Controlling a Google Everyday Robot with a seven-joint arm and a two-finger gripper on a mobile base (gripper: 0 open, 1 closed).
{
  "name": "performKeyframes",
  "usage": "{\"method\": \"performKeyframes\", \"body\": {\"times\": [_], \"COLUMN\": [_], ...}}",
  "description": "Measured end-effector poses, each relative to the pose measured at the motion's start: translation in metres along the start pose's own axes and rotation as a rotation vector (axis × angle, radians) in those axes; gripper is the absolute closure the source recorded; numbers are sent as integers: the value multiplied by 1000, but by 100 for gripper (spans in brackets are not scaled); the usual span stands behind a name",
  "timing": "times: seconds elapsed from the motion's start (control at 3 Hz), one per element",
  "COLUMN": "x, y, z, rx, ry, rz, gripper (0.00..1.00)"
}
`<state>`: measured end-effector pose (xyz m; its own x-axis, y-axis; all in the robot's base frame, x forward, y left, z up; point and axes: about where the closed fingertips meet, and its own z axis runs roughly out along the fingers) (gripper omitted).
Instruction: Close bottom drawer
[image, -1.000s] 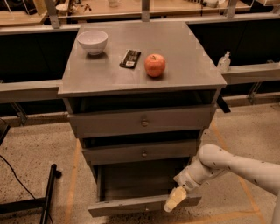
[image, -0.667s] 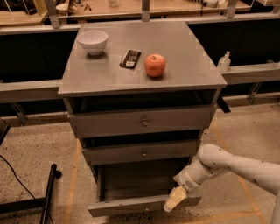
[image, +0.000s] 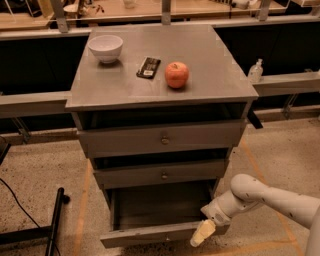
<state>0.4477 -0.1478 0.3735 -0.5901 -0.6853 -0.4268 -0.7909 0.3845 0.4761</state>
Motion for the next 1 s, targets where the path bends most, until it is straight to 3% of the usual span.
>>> {"method": "performKeyframes", "body": {"times": [0.33, 0.67, 1.0], "x": [3, 6, 19], "y": [0, -1, -22], "z": [4, 13, 45], "rx": [-6, -61, -160], "ry": [-2, 0, -6], "rz": [3, -17, -55], "gripper": [0, 0, 0]}}
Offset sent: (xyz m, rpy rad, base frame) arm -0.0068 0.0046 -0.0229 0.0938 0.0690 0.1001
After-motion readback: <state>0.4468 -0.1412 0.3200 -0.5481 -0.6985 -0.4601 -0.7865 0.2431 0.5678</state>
